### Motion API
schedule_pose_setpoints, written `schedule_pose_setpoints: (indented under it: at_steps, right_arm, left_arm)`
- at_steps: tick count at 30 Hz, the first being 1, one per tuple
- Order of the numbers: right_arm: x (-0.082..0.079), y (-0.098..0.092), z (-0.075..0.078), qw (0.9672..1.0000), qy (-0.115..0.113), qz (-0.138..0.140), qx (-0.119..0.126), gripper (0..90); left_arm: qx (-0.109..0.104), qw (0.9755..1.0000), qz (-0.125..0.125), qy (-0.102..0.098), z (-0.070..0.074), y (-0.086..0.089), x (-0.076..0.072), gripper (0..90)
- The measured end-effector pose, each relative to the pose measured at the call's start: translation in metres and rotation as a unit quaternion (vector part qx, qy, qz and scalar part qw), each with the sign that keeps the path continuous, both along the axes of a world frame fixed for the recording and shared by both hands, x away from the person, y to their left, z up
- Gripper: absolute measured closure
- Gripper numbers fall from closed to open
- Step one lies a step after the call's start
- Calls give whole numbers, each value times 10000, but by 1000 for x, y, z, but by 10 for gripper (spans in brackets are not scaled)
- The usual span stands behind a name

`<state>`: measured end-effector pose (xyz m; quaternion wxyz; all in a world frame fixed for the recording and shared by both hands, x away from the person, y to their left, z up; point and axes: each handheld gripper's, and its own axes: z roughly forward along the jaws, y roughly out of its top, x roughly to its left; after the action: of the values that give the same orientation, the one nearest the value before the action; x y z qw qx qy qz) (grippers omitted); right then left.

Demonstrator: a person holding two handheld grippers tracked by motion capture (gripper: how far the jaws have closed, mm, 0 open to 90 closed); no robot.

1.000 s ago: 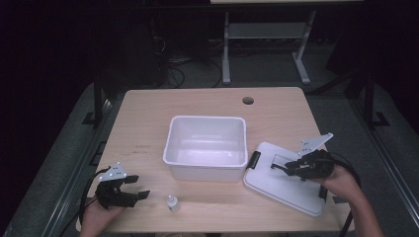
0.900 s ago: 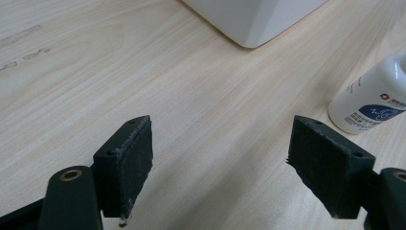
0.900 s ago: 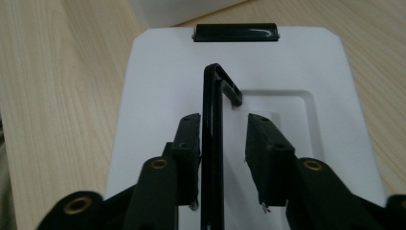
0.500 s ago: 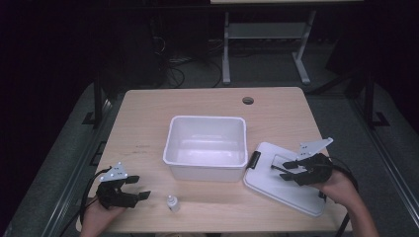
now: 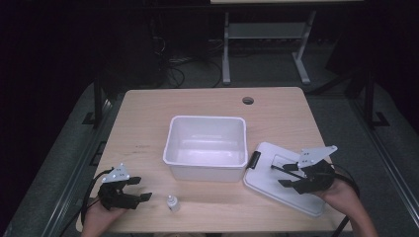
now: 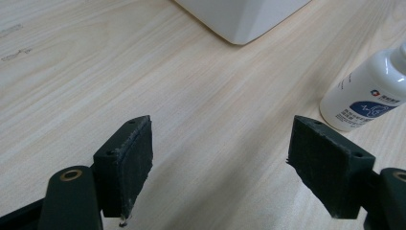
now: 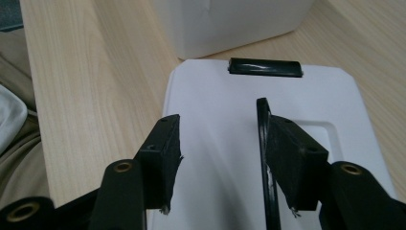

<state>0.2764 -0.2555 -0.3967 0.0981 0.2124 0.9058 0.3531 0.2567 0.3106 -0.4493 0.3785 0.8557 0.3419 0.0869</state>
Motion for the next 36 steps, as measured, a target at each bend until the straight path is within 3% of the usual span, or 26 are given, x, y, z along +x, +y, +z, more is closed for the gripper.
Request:
schedule_pose_setpoints:
  at_steps: [19, 27, 36]
  right_arm:
    - [-10, 18, -21, 10000, -5, -18, 75, 355]
    - [-13, 26, -26, 10000, -19, -7, 76, 324]
    - [-16, 28, -28, 9999, -1, 13, 103, 303]
  left_arm:
    - [11, 10000, -7, 4, 1, -2, -2, 234]
    - [76, 9999, -110, -20, 8, -8, -1, 238]
    - [314, 9985, -435, -74, 22, -15, -4, 237]
